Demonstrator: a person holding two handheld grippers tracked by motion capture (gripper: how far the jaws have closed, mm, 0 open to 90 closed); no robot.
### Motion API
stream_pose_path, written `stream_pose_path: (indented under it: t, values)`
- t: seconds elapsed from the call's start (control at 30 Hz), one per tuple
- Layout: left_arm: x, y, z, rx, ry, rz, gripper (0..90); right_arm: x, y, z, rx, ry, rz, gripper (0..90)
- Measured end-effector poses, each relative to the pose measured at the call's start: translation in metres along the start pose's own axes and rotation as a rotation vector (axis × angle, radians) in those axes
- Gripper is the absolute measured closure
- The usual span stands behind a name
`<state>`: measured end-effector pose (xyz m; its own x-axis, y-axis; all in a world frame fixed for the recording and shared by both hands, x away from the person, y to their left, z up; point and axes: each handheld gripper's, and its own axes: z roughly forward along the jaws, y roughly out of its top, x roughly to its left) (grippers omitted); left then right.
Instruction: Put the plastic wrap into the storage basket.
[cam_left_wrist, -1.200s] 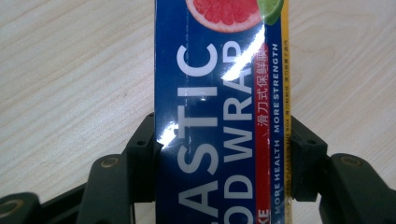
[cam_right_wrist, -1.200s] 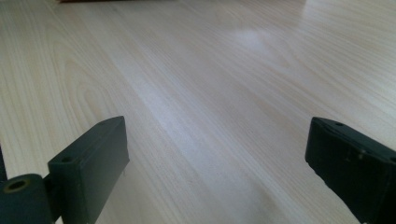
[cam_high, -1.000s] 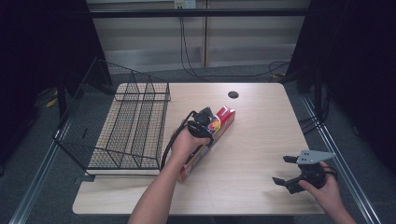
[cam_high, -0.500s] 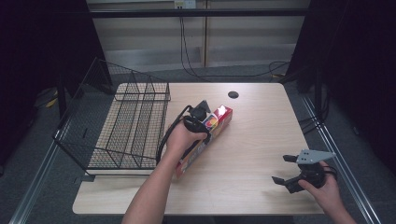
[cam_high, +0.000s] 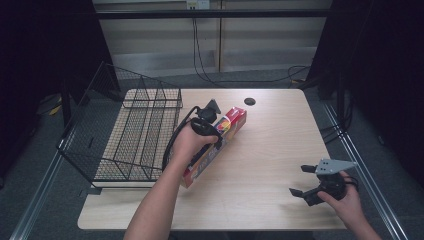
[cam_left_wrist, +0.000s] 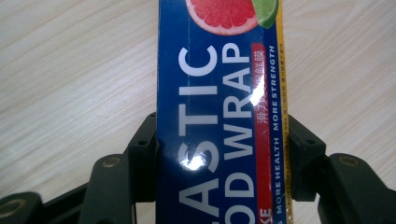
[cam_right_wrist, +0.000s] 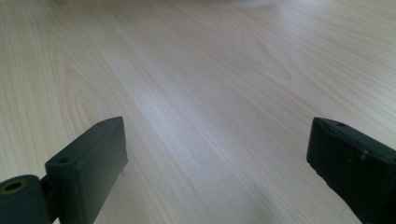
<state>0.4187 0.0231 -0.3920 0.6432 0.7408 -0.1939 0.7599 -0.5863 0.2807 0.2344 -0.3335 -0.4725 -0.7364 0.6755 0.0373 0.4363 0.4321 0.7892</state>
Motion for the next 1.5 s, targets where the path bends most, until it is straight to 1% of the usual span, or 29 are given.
stream_pose_path:
  t: [0.13,0.17,0.23,0.27,0.37,0.4,0.5,0.53,0.57,0.67,0.73,0.8,0.87,0.9,0.97,1.0,1.03,1.07,1.1,1.13,1.2,1.23,1.5]
  values:
    - [-0.002,0.002,-0.007,-0.010,0.003,-0.006,42.6,0.000,0.001,0.001,-0.002,-0.001,-0.006,4.8]
    - [-0.001,0.002,-0.008,-0.011,0.000,-0.002,42.6,0.001,0.002,0.001,-0.003,-0.002,-0.004,4.8]
    - [0.000,0.003,-0.012,-0.002,-0.011,-0.011,42.6,0.001,0.002,0.001,-0.004,-0.001,-0.006,4.8]
    - [0.000,0.003,-0.013,-0.003,-0.006,-0.018,42.6,0.000,0.002,0.002,-0.002,0.004,-0.006,4.8]
    - [0.002,0.003,-0.016,-0.008,-0.001,-0.011,42.6,0.000,0.002,0.002,0.000,0.009,-0.008,4.8]
    - [0.002,0.003,-0.018,-0.002,-0.002,-0.018,42.6,0.000,0.002,0.002,-0.001,0.009,-0.007,4.8]
    - [0.004,0.003,-0.023,-0.019,-0.011,-0.029,42.6,0.000,0.002,0.002,0.000,0.007,-0.008,4.8]
    - [0.004,0.003,-0.025,-0.020,-0.006,-0.026,42.5,0.000,0.002,0.002,-0.001,0.010,-0.008,4.8]
    - [0.003,0.003,-0.027,-0.016,-0.005,-0.035,42.5,0.001,0.002,0.002,0.000,0.010,-0.006,4.7]
    - [0.005,0.004,-0.033,-0.019,-0.009,-0.031,42.6,0.001,0.002,0.003,0.001,0.008,-0.008,4.8]
    - [0.005,0.005,-0.036,-0.026,-0.009,-0.039,42.5,0.001,0.002,0.003,0.000,0.006,-0.008,4.8]
    - [0.005,0.005,-0.040,-0.025,-0.004,-0.036,42.5,0.001,0.002,0.002,0.001,0.006,-0.009,4.8]
    - [0.006,0.005,-0.044,-0.027,-0.007,-0.042,42.5,0.001,0.002,0.002,-0.001,0.011,-0.009,4.7]
    - [0.006,0.004,-0.045,-0.037,-0.010,-0.044,42.5,0.001,0.002,0.002,-0.001,0.010,-0.010,4.8]
    - [0.007,0.004,-0.048,-0.036,-0.014,-0.043,42.5,0.001,0.002,0.002,0.000,0.011,-0.012,4.8]
    - [0.008,0.003,-0.050,-0.028,-0.009,-0.046,42.5,0.001,0.002,0.002,0.000,0.009,-0.010,4.8]
    - [0.009,0.003,-0.052,-0.032,-0.011,-0.047,42.5,0.001,0.002,0.002,0.000,0.010,-0.011,4.8]
    - [0.009,0.003,-0.053,-0.032,-0.012,-0.060,42.5,0.001,0.002,0.002,0.000,0.009,-0.011,4.8]
    - [0.011,0.002,-0.055,-0.031,-0.013,-0.057,42.5,0.001,0.003,0.002,0.001,0.012,-0.012,4.8]
    - [0.012,0.002,-0.057,-0.034,-0.015,-0.063,42.5,0.001,0.003,0.002,0.000,0.005,-0.013,4.8]
    - [0.014,0.001,-0.059,-0.036,-0.022,-0.073,42.6,0.001,0.003,0.001,-0.004,0.006,-0.011,4.8]
    - [0.015,0.001,-0.060,-0.038,-0.019,-0.082,42.6,0.001,0.003,0.001,-0.003,0.005,-0.011,4.8]
    - [0.021,-0.002,-0.074,-0.044,0.008,-0.099,42.7,0.001,0.003,0.001,-0.003,0.006,-0.009,4.8]
